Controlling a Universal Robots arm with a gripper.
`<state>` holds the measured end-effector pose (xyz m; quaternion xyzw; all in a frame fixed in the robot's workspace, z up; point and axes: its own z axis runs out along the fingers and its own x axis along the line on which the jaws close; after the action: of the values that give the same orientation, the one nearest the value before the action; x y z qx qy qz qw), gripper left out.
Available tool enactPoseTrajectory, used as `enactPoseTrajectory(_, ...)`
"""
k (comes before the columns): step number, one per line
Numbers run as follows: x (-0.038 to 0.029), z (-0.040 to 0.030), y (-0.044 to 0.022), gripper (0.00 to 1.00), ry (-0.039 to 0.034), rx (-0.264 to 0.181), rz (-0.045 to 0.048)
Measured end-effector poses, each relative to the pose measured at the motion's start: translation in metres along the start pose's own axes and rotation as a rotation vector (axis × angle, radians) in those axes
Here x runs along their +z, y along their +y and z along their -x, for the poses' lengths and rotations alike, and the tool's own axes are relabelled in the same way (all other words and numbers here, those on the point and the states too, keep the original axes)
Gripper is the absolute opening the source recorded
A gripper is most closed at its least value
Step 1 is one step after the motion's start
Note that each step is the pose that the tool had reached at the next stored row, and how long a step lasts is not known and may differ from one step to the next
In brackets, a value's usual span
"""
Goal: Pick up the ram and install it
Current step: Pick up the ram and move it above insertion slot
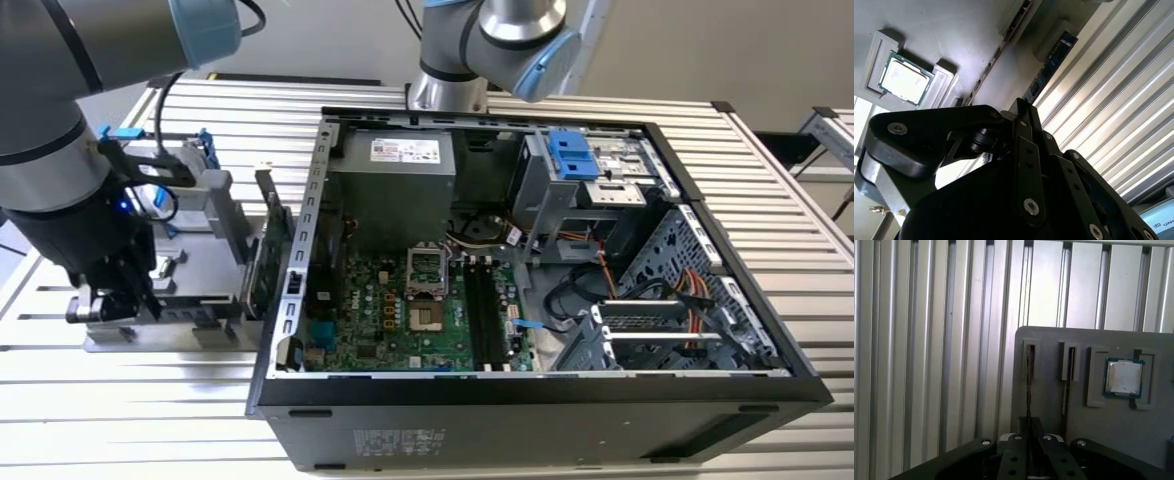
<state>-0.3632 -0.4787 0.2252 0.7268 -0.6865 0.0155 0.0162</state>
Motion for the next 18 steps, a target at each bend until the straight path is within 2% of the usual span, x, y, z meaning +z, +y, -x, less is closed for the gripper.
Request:
enactPoseTrajectory(8,-0.0027,-0.0001,0.0002,0.00,-0.0006,0.002,0.0002)
enactPoseTrajectory(12,-0.0036,-0.0001,0.0001,0.00,-0.0064,0.006,-0.0001)
enactPoseTrajectory(18,-0.0047,-0.0002,0.0001,0.00,-0.0081,0.007,0.0002)
